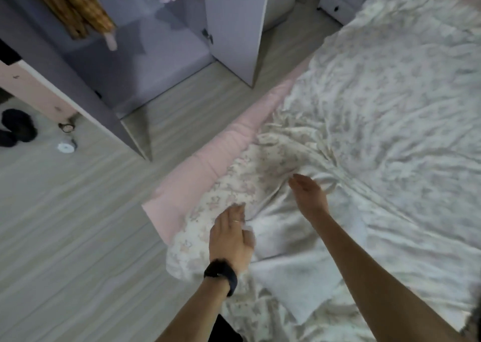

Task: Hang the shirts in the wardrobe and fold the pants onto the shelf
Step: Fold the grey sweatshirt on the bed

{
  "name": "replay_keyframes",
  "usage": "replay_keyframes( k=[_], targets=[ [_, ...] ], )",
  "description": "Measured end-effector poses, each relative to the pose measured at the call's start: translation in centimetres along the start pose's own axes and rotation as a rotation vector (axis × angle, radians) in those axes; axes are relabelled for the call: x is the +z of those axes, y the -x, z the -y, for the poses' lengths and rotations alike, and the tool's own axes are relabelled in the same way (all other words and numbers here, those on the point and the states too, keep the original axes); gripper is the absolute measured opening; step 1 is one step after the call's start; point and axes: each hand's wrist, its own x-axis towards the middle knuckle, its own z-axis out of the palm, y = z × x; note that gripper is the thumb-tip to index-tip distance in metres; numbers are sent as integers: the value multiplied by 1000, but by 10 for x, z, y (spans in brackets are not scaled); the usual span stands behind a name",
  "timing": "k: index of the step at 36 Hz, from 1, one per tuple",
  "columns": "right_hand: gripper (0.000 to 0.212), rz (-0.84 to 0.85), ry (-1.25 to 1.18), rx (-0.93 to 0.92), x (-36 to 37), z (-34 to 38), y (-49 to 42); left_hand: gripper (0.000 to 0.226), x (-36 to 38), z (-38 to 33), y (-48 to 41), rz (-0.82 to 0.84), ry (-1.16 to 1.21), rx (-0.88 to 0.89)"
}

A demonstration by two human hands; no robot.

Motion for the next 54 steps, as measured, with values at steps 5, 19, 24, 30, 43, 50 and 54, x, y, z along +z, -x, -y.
replay_keyframes(
  k=[5,19,24,30,43,50,54],
  targets=[
    [34,-384,-52,-169,-7,-34,65,60,27,-29,-8,22,-275,540],
    [65,-446,182,179,32,-137,90,14,29,-40,-77,17,-301,452],
    [59,-342,212,265,43,-144,95,2,18,-21,-96,99,-21,82],
    [62,-329,241,293,36,-141,94,20,35,-46,-81,-16,-164,224],
    [63,-295,435,126,59,-165,67,69,90,-13,-107,241,-716,1053],
    [72,-314,266,230,66,-176,72,73,94,-13,-107,314,-686,1007],
    [77,-328,71,348,61,-173,83,68,82,-26,-96,232,-566,915]
  ],
)
